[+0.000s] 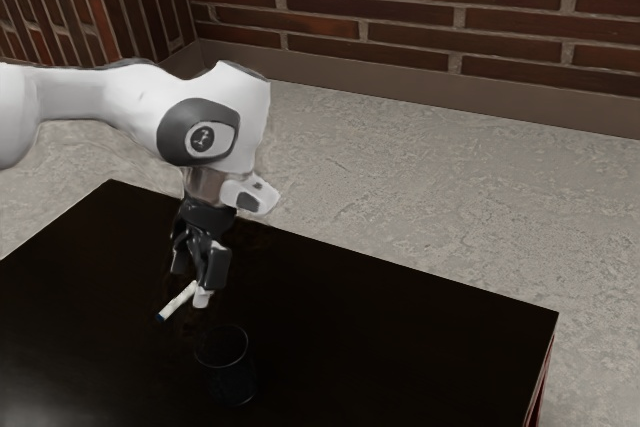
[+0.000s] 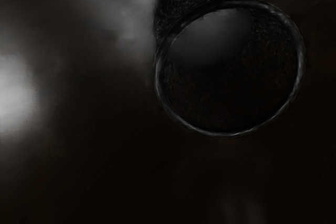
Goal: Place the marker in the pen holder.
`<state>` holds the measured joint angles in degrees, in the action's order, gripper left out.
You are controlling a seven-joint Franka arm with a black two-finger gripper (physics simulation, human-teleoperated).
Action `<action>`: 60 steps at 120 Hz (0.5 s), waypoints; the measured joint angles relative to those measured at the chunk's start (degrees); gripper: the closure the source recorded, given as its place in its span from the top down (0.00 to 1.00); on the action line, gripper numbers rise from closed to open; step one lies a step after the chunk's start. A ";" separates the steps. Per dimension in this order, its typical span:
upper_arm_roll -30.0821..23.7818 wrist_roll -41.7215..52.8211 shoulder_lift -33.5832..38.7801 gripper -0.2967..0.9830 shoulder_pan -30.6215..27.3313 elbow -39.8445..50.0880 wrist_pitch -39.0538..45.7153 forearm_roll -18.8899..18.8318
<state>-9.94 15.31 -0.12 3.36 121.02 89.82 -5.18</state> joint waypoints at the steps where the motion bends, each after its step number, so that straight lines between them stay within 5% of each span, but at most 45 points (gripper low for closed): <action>1: -0.01 -0.11 0.43 0.77 -0.29 -2.75 -0.17 0.10; 9: 0.06 -1.06 2.81 0.77 -2.31 -17.36 -1.59 0.87; 18: 0.27 -2.02 2.96 0.77 -3.67 -21.73 -1.51 1.56; 30: 1.90 0.23 -1.26 0.77 -2.73 -17.29 7.09 2.56; 38: 8.20 3.21 -6.92 0.77 1.33 -10.33 15.79 2.86; 60: 14.35 9.62 -18.02 0.77 -2.75 -6.55 33.61 1.13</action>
<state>4.41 24.92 -18.14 0.62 114.47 123.43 -4.05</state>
